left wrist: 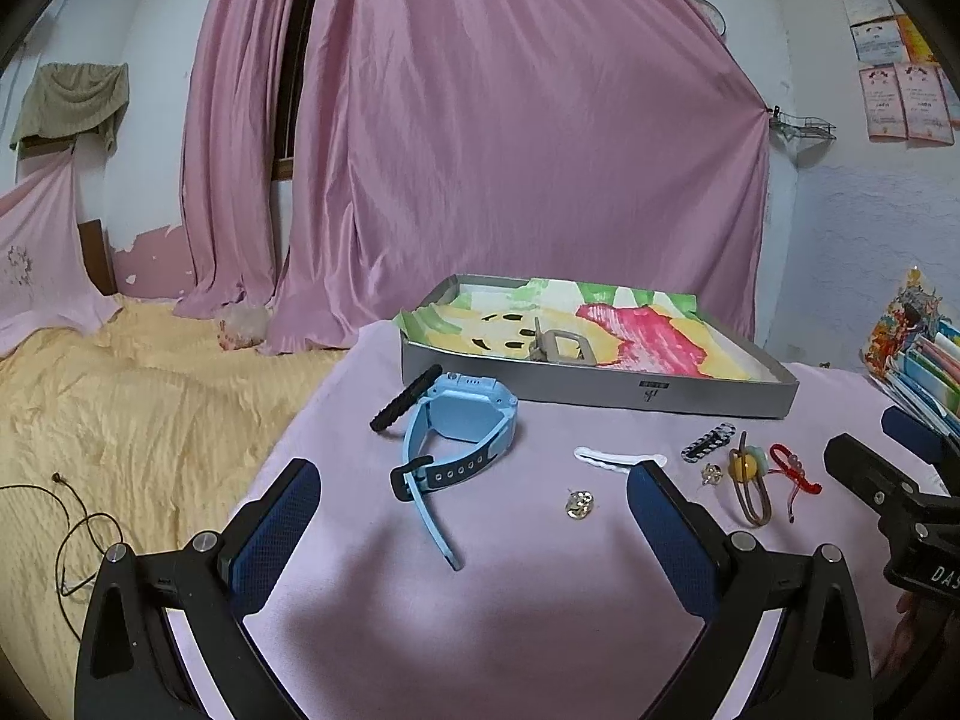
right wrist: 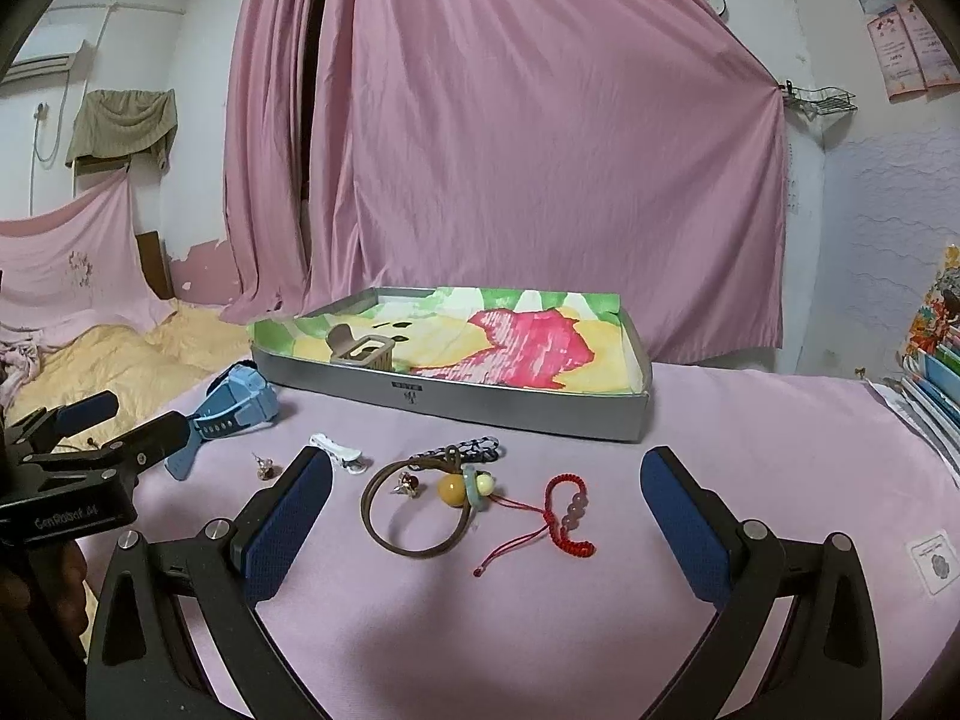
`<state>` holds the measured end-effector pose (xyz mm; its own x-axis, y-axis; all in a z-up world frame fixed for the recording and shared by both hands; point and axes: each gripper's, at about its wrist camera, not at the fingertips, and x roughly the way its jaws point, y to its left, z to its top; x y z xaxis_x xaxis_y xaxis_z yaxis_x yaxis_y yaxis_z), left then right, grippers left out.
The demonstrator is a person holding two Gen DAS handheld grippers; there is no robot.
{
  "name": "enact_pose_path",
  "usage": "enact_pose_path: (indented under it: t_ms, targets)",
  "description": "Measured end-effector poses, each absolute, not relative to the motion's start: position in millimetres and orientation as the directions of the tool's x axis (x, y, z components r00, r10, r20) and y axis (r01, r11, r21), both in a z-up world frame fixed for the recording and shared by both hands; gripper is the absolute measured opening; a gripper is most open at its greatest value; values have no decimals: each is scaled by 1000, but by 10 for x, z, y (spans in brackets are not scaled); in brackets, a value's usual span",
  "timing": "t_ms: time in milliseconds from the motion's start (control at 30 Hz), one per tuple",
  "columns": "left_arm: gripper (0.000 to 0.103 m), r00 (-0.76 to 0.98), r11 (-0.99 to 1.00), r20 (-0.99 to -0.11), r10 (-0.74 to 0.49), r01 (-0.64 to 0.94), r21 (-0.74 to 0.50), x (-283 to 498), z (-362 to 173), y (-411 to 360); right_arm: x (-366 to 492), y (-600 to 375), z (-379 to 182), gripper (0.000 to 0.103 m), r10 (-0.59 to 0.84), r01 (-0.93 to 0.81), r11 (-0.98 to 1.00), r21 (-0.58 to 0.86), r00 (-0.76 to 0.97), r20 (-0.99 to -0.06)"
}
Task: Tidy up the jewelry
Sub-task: 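Move the left tool to the blue smartwatch while the right tool reaches the bronze bangle, then close the left tool on the blue smartwatch while the right tool grips the bangle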
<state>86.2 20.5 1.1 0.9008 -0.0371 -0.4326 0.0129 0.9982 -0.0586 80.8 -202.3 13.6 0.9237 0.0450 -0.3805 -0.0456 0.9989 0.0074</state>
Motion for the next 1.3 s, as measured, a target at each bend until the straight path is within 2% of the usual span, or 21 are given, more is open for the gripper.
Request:
enact_pose_path:
  t_ms: [267, 500, 633, 667, 933, 1033, 1100, 1167, 1300]
  targets:
    - [103, 861, 999, -507, -32, 6, -52, 1056, -36, 332, 996, -1990, 126, 101, 105, -108, 994, 21, 876, -471]
    - [103, 794, 998, -606, -44, 9, -60, 1345, -70, 444, 1225, -1995, 64, 100, 139, -129, 990, 57, 813, -566]
    - [103, 720, 995, -689, -80, 14, -101, 1541, -118, 478, 1341, -1980, 20, 75, 134, -135, 990, 45, 777, -614]
    - [103, 710, 994, -699, -88, 15, -110, 1567, -127, 483, 1381, -1976, 2, 71, 129, -136, 990, 37, 766, -630]
    - [102, 685, 991, -718, -122, 48, -123, 1833, -126, 402, 1582, -1954, -48, 55, 153, -174, 984, 39, 711, -686]
    - [92, 673, 990, -727, -138, 68, -125, 1928, -130, 348, 1654, -1946, -56, 45, 186, -197, 978, 67, 686, -703]
    - [91, 662, 988, -734, -150, 77, -132, 1991, -133, 320, 1690, -1948, -75, 44, 207, -209, 974, 86, 670, -713]
    - [85, 646, 985, -744, -169, 88, -147, 2038, -138, 305, 1722, -1951, -96, 43, 226, -219, 970, 106, 653, -723]
    - [83, 630, 982, -754, -185, 84, -171, 2114, -149, 305, 1783, -1946, -152, 38, 251, -230, 964, 133, 620, -744]
